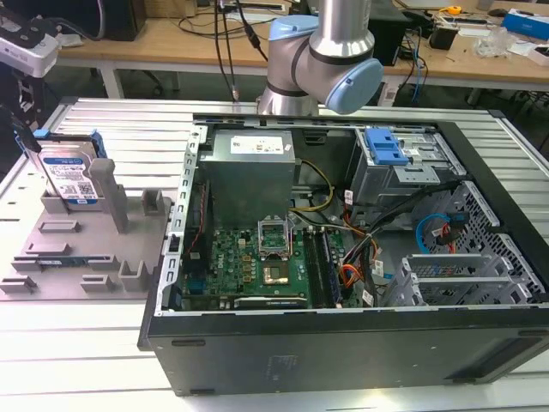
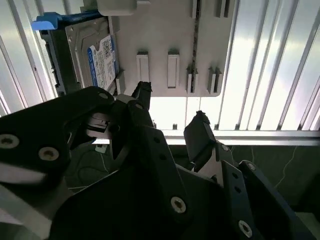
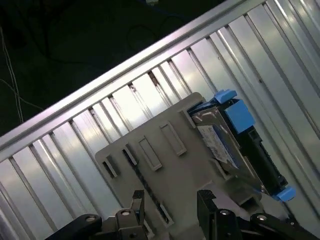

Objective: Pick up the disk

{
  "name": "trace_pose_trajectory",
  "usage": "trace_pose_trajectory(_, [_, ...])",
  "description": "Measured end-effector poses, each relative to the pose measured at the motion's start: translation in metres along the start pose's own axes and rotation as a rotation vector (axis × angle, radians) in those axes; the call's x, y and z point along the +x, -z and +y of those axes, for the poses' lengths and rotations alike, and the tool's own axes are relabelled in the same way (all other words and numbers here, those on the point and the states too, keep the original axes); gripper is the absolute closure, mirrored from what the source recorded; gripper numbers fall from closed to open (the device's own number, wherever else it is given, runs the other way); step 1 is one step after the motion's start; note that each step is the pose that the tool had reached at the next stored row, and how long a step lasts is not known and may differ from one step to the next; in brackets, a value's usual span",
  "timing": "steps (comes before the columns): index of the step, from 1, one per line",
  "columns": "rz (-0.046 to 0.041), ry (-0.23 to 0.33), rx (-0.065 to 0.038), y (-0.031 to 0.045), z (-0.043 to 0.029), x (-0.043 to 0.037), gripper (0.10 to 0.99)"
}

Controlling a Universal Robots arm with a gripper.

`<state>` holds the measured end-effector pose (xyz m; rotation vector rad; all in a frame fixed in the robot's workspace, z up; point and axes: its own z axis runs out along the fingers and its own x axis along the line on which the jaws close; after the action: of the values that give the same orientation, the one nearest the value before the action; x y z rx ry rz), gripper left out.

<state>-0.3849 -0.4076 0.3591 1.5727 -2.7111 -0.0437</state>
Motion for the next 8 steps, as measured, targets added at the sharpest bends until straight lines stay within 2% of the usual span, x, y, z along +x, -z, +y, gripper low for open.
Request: trace_pose_trajectory(8, [0.0042, 0.179, 0.003, -0.0016, 0.0, 0.0, 0.545])
